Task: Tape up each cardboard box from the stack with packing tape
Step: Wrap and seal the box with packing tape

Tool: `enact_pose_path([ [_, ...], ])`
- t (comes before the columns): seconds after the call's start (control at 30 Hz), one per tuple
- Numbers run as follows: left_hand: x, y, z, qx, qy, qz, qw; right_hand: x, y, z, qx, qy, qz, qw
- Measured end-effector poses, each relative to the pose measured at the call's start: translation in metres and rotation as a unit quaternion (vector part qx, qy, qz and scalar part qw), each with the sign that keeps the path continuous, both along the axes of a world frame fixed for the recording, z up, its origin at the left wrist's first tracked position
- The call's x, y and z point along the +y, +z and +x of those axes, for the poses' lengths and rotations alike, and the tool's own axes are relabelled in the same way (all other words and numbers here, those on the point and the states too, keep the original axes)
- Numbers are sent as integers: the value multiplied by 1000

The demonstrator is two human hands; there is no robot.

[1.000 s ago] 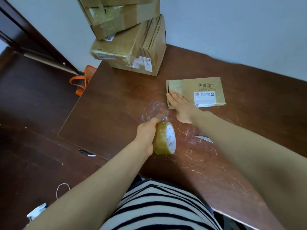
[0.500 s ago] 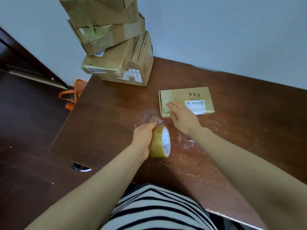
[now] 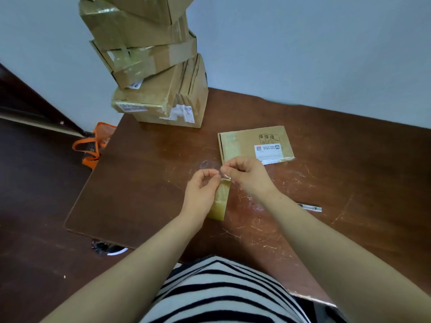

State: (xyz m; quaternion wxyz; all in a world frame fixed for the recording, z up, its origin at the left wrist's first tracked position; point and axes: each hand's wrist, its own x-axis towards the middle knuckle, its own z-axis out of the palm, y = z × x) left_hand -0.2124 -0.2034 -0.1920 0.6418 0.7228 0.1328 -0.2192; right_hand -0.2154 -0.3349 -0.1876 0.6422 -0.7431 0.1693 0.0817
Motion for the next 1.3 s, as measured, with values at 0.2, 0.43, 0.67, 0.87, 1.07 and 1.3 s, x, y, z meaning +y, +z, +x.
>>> enact_pose_path([
  [0.2, 2, 2, -1, -61, -24, -30, 997, 4, 10, -3, -14, -48, -18, 999],
  [0.43, 7, 3, -3, -69, -38, -66, 995, 3, 20, -2, -47, -17, -50, 997],
  [0.67, 10, 6, 2, -103, -82, -53, 990, 8, 30, -4, -35, 9, -82, 996],
  [0.87, 15, -5, 6, -120, -79, -7, 990, 18, 35, -7, -48, 19, -241, 969],
  [1.07, 15, 5, 8, -138, -71, -32, 987, 25, 31, -6, -154, 30, -315, 936],
  [1.3, 23, 12, 11, -59, -60, -170, 982, 21, 34, 0, -265, 57, -370, 889],
])
